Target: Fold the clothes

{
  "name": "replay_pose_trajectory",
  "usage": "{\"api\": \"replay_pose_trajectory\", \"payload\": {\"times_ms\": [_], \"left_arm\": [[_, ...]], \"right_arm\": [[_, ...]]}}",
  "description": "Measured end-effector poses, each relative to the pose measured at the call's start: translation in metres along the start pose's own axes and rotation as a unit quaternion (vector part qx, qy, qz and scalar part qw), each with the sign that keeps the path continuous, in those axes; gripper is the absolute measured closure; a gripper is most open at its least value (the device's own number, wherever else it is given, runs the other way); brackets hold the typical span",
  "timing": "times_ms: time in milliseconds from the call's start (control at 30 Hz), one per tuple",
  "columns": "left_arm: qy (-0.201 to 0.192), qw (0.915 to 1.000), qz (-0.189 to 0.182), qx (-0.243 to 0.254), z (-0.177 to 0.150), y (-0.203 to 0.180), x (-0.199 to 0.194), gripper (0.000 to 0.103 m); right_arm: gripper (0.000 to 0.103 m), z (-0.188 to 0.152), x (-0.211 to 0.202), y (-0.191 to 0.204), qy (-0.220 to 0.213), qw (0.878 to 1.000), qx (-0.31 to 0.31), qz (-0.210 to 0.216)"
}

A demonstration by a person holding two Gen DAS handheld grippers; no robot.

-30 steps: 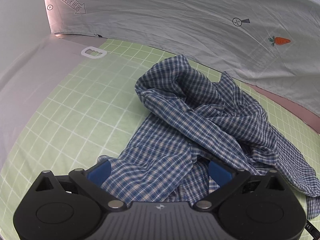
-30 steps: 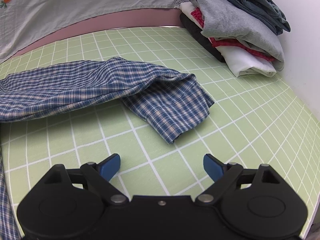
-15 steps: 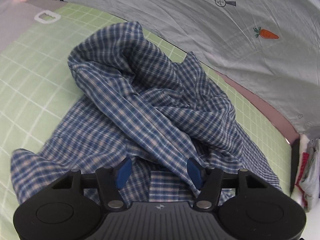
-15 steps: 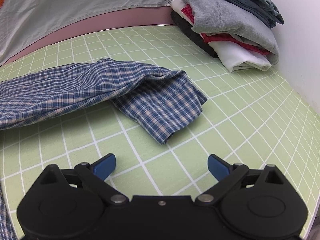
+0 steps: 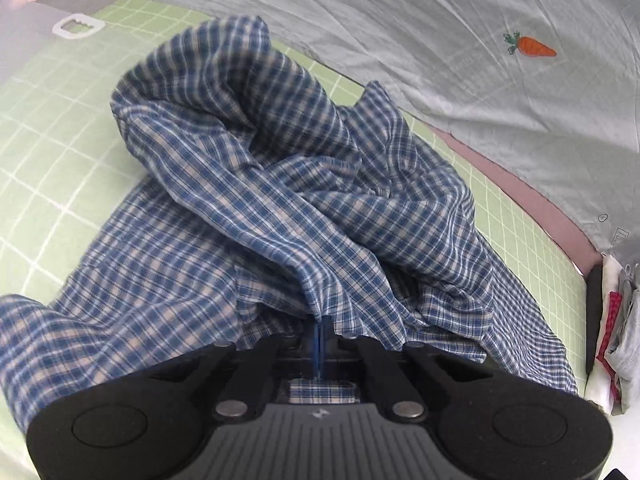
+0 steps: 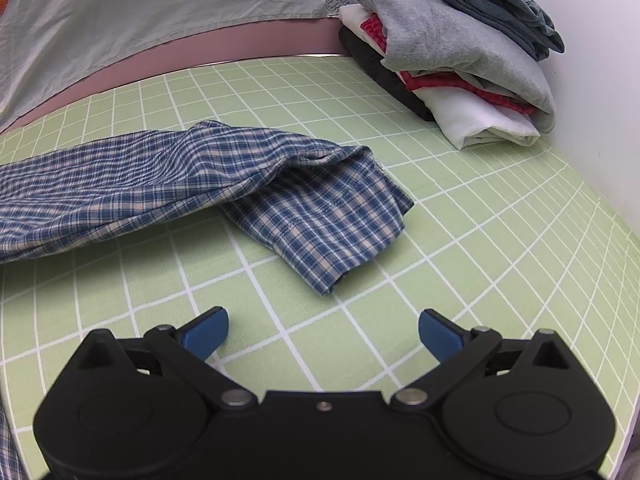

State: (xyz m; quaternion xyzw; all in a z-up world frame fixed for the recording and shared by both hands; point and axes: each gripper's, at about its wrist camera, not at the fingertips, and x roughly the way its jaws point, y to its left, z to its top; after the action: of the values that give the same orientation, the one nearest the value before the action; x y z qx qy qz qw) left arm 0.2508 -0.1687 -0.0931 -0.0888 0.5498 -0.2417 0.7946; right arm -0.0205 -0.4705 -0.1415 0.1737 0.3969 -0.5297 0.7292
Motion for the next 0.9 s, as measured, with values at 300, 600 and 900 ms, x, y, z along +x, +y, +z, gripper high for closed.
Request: {"api": "replay_pose_trajectory", "payload": {"times_ms": [300,600,900], "left_arm": [[-0.128,0.9879,0.086,-0.019,0.042,0.057,-0.08,0.103],[-0.159,0.9582,0.219,-0.092,0.069,0.141,-0.104,0.077],[-0.07,0.989,0.08,-0.102,0.017,0.087,-0.063,0.03]], "right_arm": [[0.001,-0.001,0.0,-0.001,-0.005,1.0,-0.002,0.002],[0.001,-0.001,-0.001,0.001,-0.007,1.0,-0.006,-0.003],[0.001,0.004,-0.006,0.018,-0.01,0.998,-0.056,-0.011]]}}
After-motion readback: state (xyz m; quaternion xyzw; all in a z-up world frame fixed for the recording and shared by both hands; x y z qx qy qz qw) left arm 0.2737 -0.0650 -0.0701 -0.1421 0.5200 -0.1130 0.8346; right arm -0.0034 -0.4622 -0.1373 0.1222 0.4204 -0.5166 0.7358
